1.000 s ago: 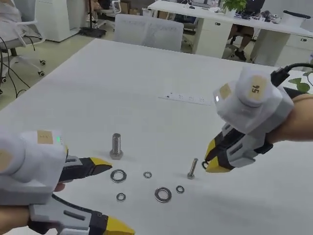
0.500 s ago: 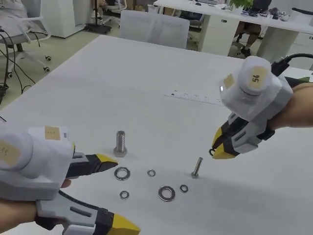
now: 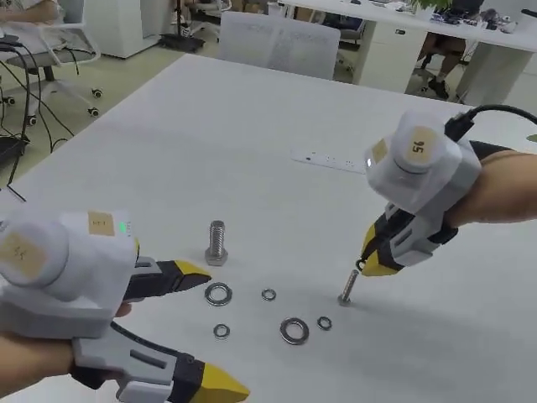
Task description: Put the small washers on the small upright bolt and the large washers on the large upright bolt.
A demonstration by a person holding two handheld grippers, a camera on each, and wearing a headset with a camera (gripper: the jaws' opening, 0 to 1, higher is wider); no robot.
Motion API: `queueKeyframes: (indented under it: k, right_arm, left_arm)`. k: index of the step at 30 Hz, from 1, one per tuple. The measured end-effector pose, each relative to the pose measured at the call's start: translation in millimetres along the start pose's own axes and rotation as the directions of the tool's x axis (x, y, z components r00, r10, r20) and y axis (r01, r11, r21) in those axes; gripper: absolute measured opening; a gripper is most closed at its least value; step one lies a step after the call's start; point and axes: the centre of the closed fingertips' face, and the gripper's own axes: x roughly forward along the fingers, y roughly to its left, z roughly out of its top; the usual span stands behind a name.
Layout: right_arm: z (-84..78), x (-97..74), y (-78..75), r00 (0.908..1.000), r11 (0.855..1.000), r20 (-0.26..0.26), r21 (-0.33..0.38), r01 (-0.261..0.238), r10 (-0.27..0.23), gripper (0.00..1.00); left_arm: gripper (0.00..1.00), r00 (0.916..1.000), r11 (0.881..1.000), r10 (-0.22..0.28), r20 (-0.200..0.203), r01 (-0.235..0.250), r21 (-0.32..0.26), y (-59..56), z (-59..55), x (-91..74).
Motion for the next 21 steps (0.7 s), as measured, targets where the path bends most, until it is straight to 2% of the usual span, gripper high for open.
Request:
queueKeyframes:
  k: [21]
  right_arm:
    - [-6.2, 16.6, -4.1, 0.9995, 1.000, -0.027, 0.002, -0.017, 0.017, 0.14]
  left_arm:
    - [0.82, 1.0000, 1.000, 0.006, 0.005, -0.006, -0.004, 1.2, -0.2, -0.1]
